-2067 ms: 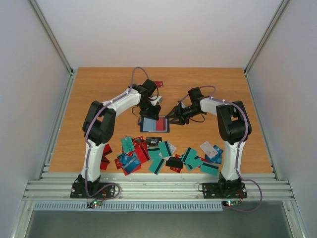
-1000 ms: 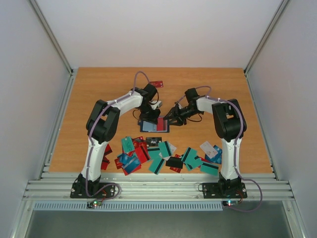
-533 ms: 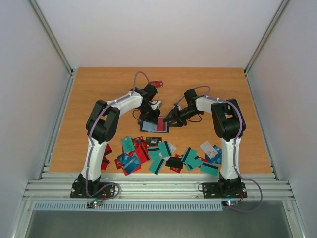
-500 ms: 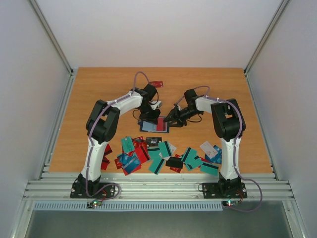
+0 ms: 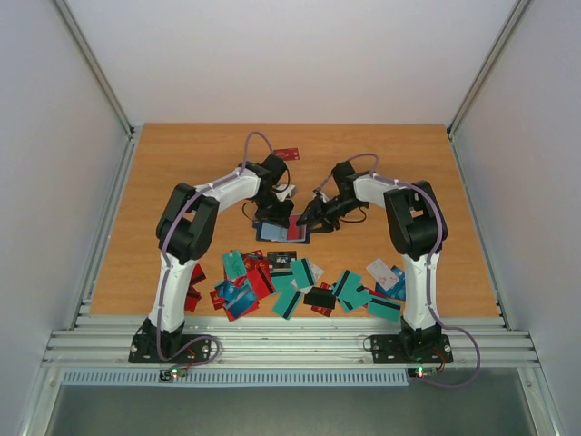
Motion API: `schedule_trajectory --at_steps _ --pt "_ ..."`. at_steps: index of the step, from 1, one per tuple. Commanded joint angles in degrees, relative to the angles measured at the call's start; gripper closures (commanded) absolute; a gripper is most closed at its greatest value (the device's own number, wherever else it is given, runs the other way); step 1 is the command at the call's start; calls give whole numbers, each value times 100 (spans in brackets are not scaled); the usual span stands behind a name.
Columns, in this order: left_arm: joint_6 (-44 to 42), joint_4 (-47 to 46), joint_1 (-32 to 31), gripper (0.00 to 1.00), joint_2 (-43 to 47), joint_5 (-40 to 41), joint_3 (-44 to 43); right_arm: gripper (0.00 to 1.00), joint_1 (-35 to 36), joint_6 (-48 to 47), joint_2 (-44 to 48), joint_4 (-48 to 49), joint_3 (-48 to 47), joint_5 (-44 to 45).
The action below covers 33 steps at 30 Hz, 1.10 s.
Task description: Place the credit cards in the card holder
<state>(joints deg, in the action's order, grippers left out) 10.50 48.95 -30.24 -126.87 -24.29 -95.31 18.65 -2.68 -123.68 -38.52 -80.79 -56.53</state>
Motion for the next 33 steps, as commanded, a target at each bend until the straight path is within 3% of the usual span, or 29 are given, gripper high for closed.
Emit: schedule_trajectory --at_steps 1,33 --pt "4 -102 -63 100 -93 56 229 58 33 -326 229 -448 -179 420" --pt "-57 -176 -57 100 -48 -27 329 57 163 -207 346 -490 -400 661"
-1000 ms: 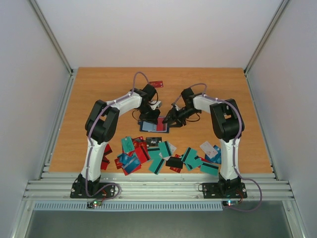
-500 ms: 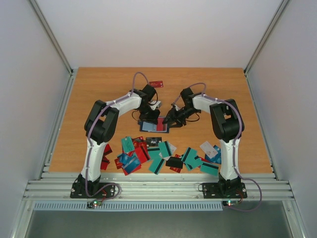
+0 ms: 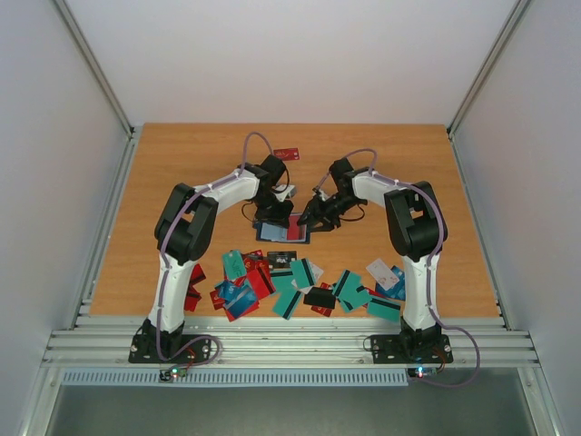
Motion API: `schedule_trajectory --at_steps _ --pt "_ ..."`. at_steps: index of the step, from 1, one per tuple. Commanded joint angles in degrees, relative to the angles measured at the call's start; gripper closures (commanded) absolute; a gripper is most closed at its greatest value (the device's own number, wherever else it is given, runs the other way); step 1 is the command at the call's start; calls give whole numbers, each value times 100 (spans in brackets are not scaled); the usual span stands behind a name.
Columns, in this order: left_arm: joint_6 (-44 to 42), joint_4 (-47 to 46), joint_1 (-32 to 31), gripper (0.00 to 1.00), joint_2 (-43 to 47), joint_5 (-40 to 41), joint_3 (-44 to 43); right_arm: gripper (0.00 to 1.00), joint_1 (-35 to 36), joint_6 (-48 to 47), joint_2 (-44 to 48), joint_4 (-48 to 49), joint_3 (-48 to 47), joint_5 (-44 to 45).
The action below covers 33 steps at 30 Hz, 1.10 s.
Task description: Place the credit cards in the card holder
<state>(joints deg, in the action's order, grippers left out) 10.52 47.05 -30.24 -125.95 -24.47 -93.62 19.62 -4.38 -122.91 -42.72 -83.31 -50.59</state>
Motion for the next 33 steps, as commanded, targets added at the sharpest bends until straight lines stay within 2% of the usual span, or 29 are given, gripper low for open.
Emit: schedule_trajectory --at_steps 1,16,24,33 --pt "-59 15 -62 100 -140 -6 154 58 68 -36 269 -70 -150 71" --pt "-94 37 -61 100 -141 -40 150 58 178 4 236 -33 -223 0" --pt "-108 47 -62 100 -114 -40 159 58 192 -238 510 -611 -377 691" --pt "-142 66 -61 100 -105 -41 173 58 198 -156 373 -563 -397 718"
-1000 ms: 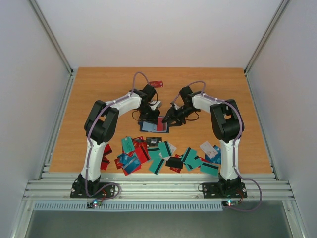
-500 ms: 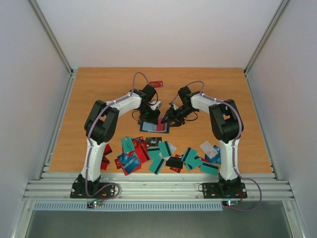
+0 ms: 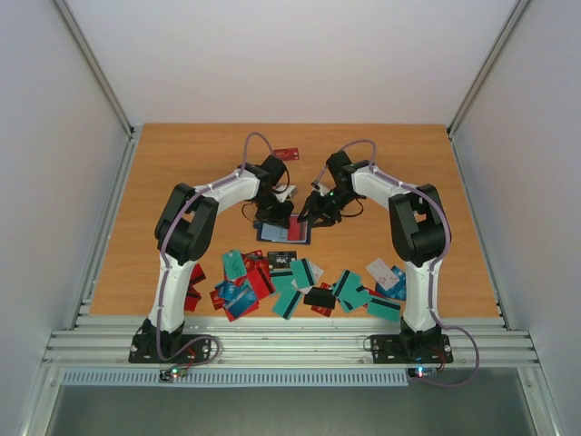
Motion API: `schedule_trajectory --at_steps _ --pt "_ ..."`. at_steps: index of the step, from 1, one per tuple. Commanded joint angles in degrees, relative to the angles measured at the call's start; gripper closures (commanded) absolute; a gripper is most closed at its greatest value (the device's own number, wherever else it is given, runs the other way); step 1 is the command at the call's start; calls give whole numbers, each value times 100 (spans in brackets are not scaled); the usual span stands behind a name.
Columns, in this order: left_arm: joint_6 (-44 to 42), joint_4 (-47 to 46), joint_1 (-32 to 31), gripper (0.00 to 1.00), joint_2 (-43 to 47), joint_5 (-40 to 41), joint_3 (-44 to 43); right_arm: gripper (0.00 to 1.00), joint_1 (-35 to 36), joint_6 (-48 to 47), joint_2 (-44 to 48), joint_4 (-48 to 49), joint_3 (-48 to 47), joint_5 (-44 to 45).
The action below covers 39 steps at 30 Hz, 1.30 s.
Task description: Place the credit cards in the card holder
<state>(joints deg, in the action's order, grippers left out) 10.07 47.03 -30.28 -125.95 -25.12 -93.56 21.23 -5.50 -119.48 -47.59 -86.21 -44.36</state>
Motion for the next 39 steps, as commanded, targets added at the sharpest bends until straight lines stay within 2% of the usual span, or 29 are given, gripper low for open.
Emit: schedule_trajectory --at_steps 1,26,32,39 --pt "-101 77 -52 100 -105 25 163 58 38 -40 13 -70 -106 108" --pt "-126 58 -57 100 -167 -11 171 58 111 -22 -495 -2 -350 -90" --pt "-154 88 -55 100 -175 8 166 58 114 -213 -396 -244 -387 319" --pt "-154 78 -57 100 -164 -1 172 58 114 -197 -425 -250 -409 312"
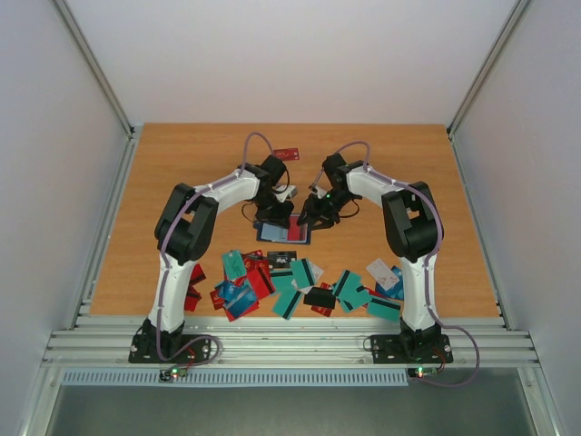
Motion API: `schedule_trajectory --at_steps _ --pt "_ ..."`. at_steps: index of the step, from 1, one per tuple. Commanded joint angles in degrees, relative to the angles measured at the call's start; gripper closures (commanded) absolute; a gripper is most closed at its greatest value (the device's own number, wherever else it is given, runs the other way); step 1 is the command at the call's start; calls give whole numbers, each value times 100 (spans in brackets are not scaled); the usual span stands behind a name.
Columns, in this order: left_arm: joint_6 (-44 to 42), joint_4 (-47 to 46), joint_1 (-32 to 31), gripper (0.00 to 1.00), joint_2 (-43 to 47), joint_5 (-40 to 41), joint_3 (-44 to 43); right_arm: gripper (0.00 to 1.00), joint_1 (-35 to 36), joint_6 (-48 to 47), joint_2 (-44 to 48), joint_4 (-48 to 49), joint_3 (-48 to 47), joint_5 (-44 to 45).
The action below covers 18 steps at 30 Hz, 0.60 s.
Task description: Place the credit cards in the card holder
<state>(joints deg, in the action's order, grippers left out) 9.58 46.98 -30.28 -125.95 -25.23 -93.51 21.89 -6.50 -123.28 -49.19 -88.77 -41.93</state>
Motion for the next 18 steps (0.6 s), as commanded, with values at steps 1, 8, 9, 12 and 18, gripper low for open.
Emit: schedule_trajectory --at_steps 1,8,9,12,18 --pt "-112 86 -57 100 -166 10 167 58 46 -90 -56 -91 -158 69" --pt "-118 75 -55 100 -167 -9 176 58 51 -8 -134 -7 -176 -79" --pt "-120 74 -56 100 -171 -8 169 58 52 6 -150 11 -182 -101" --pt "-129 103 -56 100 -180 -9 142 58 60 35 -165 49 -207 -144" --pt "-118 105 -57 100 -193 -25 114 58 83 44 -239 25 -327 -213"
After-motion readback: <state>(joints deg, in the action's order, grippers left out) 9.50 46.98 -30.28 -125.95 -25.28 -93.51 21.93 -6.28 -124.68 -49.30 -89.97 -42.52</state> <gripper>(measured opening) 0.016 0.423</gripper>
